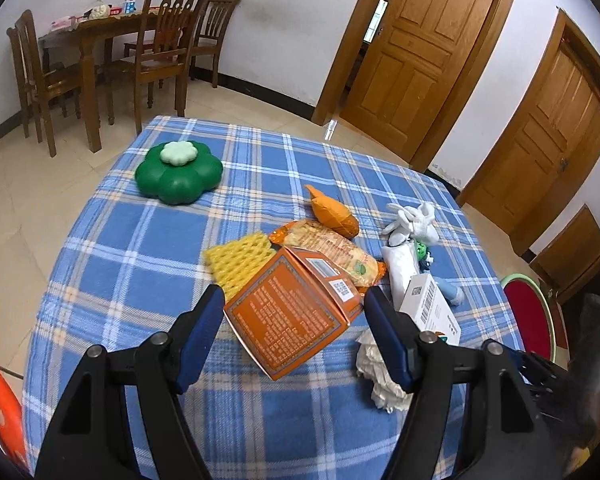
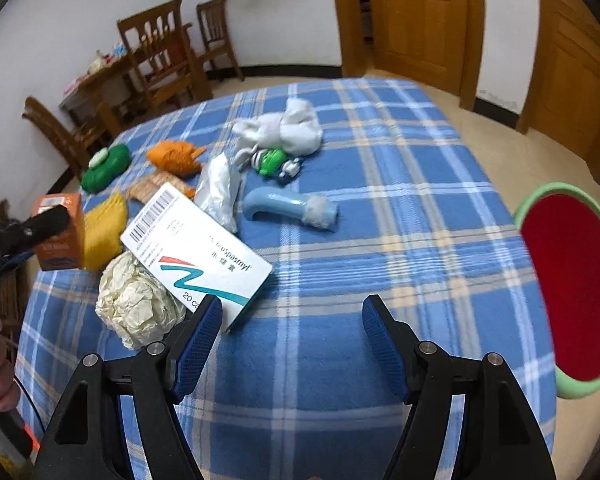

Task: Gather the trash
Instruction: 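Grasp the orange cardboard box with the left tool while the right tool grasps the white medicine box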

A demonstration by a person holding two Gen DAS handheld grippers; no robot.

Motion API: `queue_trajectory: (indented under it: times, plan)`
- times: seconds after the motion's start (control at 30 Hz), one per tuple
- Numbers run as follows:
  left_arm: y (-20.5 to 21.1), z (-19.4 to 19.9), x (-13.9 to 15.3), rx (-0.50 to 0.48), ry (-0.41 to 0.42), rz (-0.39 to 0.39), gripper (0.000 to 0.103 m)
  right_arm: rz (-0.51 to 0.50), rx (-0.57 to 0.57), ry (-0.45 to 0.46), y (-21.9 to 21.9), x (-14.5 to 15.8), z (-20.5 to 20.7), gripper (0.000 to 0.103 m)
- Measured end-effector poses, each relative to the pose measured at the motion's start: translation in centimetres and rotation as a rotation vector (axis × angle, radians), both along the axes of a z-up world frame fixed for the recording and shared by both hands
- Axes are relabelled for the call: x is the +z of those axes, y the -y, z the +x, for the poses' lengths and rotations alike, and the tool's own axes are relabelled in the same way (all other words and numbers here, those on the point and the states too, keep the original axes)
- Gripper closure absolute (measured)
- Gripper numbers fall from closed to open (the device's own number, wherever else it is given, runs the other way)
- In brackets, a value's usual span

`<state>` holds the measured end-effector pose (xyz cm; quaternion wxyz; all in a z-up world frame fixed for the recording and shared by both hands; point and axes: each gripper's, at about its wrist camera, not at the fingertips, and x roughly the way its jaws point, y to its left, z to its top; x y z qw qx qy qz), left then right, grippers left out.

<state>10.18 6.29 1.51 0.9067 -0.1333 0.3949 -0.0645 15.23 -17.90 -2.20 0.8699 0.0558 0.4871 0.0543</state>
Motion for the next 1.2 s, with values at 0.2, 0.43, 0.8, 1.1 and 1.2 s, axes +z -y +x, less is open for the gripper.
queue_trajectory:
  times: [0.2,0.43,0.8,1.1,1.2]
  plan:
    - [-1.4,-0.8,-0.2,0.038,-0.007,-0.008,0.031,-0.052,0.109,0.016,-1.5,0.2,0.7,0.015]
    - [-2.1,-1.4,-1.0,0.059,-0.033,-0.011,0.031,-0.134,0.232,0.047,-4.4,-0.1,1.8,0.015]
    - [-2.2,-2.1,-1.0,0.058,-0.032,-0.009,0.031,-0.003,0.179,0.004,-3.3,-0.8,2.0,0.037]
    - [-0.3,-2.8,0.2,0.020,-0.006,-0.007,0.031,0.106,0.077,0.068,0.0,1.2,-1.1,0.037]
    - [0.5,-3.0,0.6,0.003,-0.002,-0.012,0.031,0.145,0.022,0.089,1.7,2.0,-2.3,0.037]
